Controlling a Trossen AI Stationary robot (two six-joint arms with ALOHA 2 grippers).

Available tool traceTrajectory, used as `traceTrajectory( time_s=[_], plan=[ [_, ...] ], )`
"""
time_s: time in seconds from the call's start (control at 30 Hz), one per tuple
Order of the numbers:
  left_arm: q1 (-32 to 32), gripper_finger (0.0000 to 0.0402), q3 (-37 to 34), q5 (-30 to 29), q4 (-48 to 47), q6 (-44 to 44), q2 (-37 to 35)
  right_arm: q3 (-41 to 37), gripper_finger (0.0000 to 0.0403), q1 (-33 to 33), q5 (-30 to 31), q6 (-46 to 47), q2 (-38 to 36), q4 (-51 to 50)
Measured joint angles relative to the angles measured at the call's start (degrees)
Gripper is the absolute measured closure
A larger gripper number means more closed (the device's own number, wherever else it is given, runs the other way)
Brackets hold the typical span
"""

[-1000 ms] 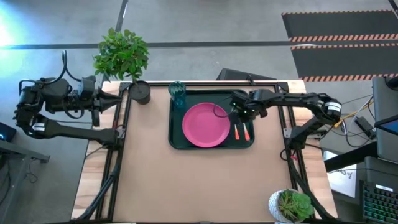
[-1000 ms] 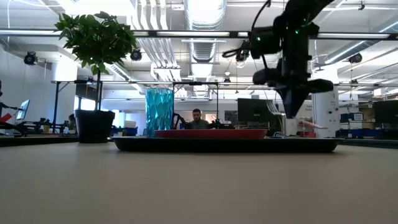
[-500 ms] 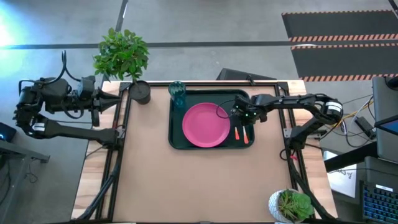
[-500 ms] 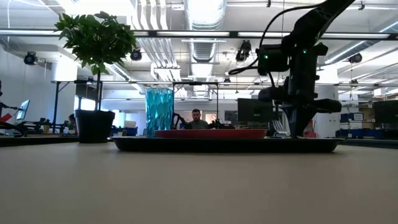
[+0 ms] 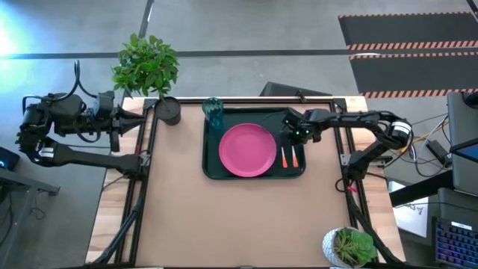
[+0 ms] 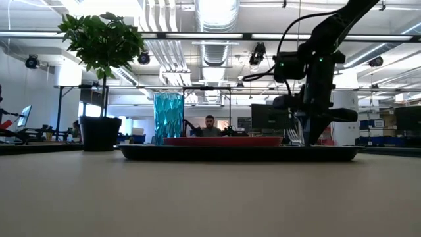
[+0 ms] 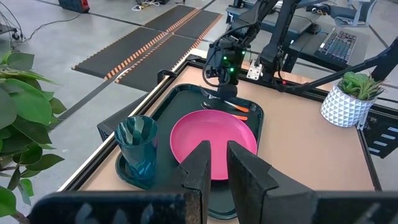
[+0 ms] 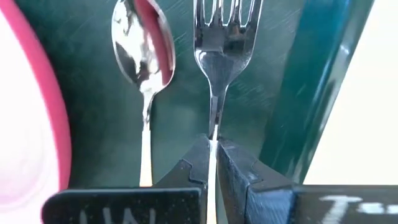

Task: Pick and place plate/cup/fork/spoon on tray
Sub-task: Put the orange fork on the black tray to the right of the orange spoon

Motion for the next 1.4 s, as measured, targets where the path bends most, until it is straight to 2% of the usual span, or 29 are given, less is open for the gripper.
traceTrajectory(
  time_s=[1.4],
  plan=[
    [0.0,0.0368,0.0,0.0,0.1,-0.1,0.0,-4.2,0.0394,-1.4,-0.5,0.6,0.1,7.5]
  ],
)
